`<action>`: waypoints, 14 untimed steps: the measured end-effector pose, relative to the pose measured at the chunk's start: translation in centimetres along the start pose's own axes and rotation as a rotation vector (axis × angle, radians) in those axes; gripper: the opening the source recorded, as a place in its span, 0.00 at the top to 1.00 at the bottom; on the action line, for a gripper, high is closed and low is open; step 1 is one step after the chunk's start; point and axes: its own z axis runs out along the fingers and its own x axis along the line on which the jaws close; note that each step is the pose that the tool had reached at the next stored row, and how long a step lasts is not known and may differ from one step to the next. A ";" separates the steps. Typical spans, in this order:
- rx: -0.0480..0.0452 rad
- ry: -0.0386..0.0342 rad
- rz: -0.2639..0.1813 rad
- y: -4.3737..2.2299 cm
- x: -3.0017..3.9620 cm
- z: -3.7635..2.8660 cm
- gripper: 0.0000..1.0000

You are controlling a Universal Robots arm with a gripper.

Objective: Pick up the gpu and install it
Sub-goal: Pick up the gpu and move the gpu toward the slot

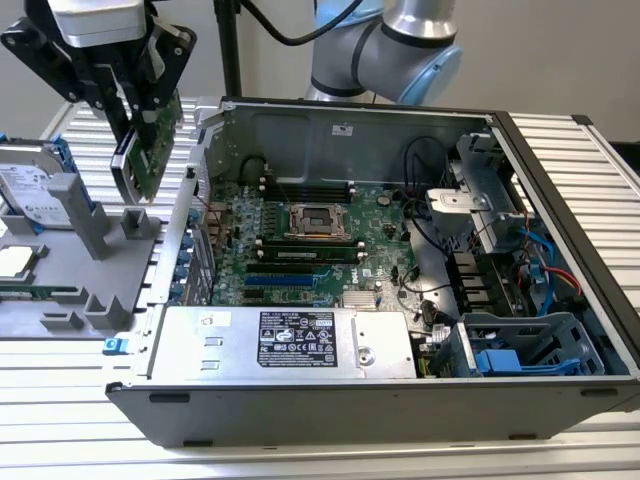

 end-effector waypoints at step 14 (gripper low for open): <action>0.0006 0.0001 0.000 0.18 -2.02 0.05 1.00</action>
